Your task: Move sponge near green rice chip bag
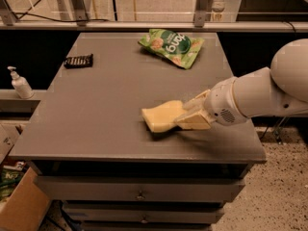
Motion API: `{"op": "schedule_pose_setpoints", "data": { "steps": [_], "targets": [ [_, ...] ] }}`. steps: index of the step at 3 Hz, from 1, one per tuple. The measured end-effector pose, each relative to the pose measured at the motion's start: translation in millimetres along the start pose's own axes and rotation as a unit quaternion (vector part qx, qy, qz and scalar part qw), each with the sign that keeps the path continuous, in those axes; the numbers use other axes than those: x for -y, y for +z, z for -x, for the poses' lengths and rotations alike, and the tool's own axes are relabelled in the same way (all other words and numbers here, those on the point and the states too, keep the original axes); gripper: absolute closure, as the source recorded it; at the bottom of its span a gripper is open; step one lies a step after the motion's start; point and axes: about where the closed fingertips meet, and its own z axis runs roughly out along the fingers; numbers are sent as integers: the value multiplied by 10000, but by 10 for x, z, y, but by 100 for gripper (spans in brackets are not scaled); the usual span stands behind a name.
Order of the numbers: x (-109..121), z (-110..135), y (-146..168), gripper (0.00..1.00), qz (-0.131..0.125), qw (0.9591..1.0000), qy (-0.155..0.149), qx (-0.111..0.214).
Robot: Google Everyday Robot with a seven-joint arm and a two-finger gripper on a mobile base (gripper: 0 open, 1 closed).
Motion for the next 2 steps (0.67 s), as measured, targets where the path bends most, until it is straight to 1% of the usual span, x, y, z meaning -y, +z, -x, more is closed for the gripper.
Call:
{"op": "schedule_pose_setpoints", "data": {
  "steps": [1,2],
  "targets": [
    [57,26,-124,100,-133,9998,112,40],
    [165,4,-290,100,-329,9991,238,91]
  ]
}}
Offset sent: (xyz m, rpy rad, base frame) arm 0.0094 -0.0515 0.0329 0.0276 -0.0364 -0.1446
